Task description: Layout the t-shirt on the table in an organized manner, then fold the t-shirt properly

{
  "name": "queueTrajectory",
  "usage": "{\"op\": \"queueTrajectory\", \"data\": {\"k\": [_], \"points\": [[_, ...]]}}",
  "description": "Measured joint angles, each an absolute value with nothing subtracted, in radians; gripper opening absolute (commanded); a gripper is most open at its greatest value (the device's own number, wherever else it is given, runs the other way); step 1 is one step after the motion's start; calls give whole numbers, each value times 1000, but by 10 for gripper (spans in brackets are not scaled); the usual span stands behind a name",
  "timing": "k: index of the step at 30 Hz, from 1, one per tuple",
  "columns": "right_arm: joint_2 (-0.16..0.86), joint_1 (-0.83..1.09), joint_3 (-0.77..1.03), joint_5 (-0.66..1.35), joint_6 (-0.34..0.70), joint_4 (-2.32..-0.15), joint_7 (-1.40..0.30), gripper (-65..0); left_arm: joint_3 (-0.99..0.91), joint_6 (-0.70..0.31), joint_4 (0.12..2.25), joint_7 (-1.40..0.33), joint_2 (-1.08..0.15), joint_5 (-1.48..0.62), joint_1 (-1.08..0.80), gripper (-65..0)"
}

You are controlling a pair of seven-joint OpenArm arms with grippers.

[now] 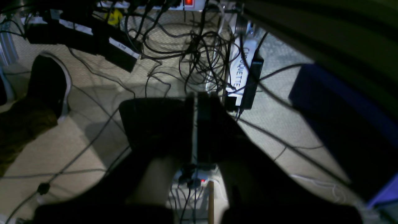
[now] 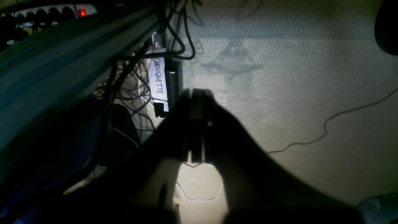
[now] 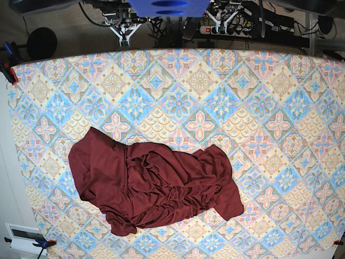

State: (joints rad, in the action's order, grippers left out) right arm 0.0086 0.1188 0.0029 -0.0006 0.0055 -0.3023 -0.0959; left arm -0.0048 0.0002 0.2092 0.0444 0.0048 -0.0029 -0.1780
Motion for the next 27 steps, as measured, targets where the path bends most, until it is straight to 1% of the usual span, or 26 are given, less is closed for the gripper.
{"op": "queueTrajectory", "data": {"k": [3,5,9,11,14,16,17,19,21,23,27], "points": [[22,175,2,0,15,-342,-114,-650,-4,0,219,41,-4,1,-209,-648],[63,222,-1,0,21,-393,-122,-650,-1,-1,257,43,-25,2,-246,-648],[142,282,7,-2,-18,-476,-110,-650,-1,0,353,46,-59,1,-328,-648],[138,307,7,-1,-12,-515,-108,-650,-1,0,393,39,-72,0,-363,-648],[95,368,1,1,20,-567,-105,-650,-1,-4,434,46,-101,1,-411,-648],[90,419,-1,47,22,-605,-114,-650,-1,-1,462,44,-116,0,-443,-648],[104,443,-2,82,25,-628,-118,-650,-1,-2,480,41,-124,0,-461,-648],[157,482,-6,143,22,-671,-126,-650,-3,0,521,40,-138,-3,-496,-648],[220,507,-2,224,-13,-714,-125,-650,-3,0,590,34,-153,-2,-548,-648],[255,530,4,283,-15,-764,-100,-650,-6,0,680,34,-159,-6,-599,-648],[237,608,-4,358,17,-868,-115,-650,-6,-2,868,29,-168,-2,-708,-648]]}}
